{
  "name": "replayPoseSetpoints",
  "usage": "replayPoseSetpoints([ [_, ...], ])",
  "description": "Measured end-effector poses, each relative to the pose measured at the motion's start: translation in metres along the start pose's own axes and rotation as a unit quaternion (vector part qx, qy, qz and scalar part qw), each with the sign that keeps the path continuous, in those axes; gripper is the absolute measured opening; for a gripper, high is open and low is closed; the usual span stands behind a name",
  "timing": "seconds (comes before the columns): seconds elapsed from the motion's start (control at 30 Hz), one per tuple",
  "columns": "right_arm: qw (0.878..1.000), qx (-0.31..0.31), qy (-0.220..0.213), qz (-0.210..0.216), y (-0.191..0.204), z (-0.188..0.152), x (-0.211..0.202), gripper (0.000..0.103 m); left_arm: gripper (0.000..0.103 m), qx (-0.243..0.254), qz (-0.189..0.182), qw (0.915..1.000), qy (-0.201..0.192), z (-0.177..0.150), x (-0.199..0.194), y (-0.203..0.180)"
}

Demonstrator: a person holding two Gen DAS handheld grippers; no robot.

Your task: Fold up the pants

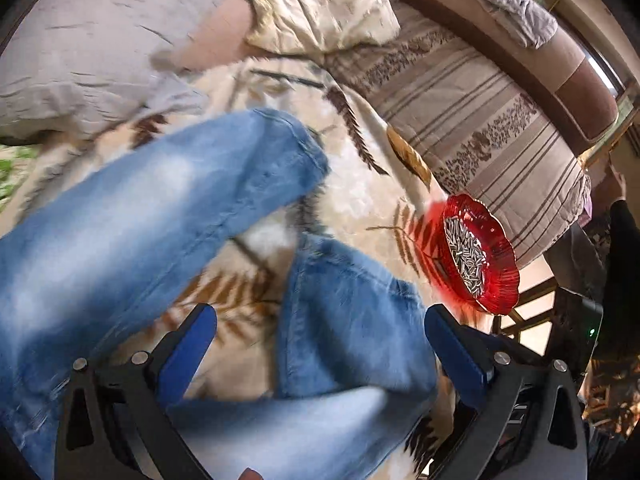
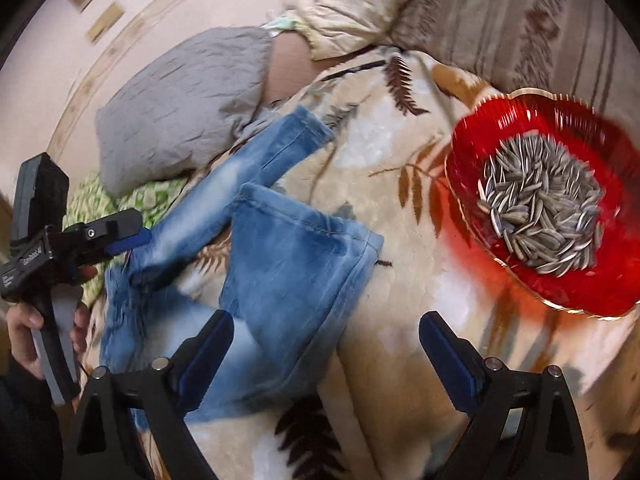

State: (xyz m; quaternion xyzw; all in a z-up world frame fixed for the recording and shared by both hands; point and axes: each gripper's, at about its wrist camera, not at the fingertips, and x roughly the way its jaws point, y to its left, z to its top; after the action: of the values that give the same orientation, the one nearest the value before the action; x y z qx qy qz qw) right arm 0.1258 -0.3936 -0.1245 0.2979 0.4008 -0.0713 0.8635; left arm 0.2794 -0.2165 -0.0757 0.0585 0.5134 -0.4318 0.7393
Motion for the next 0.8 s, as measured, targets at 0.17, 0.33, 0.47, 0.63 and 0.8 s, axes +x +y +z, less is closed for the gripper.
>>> replayPoseSetpoints([
  [0.17,0.999,0.036,-0.004,-0.01,-0.01,0.009,0.026,0.095,0.103,-0.017,0.011,0.9992,0.036,0.011,0.044,0.006],
  [0.33,0.999,0.039,-0.009,-0.017,-0.011,0.016,0.044,0.08,0.102,-0.025,0.002,0.9987,0.043,0.007,0.067,0.008],
  [0.47,0.999,0.031,0.006,-0.006,-0.007,0.018,0.05,0.024,0.043,-0.006,0.004,0.9994,0.034,0.001,0.064,-0.002],
  [0.63,0.999,-0.001,-0.031,-0.01,0.002,0.014,0.029,0.009,0.01,0.028,0.01,0.9993,0.023,0.001,0.045,-0.024],
  [0.8,0.996,-0.009,-0.094,0.002,0.007,0.017,-0.016,0.008,0.008,0.078,-0.007,0.9967,-0.021,0.014,0.01,-0.062],
])
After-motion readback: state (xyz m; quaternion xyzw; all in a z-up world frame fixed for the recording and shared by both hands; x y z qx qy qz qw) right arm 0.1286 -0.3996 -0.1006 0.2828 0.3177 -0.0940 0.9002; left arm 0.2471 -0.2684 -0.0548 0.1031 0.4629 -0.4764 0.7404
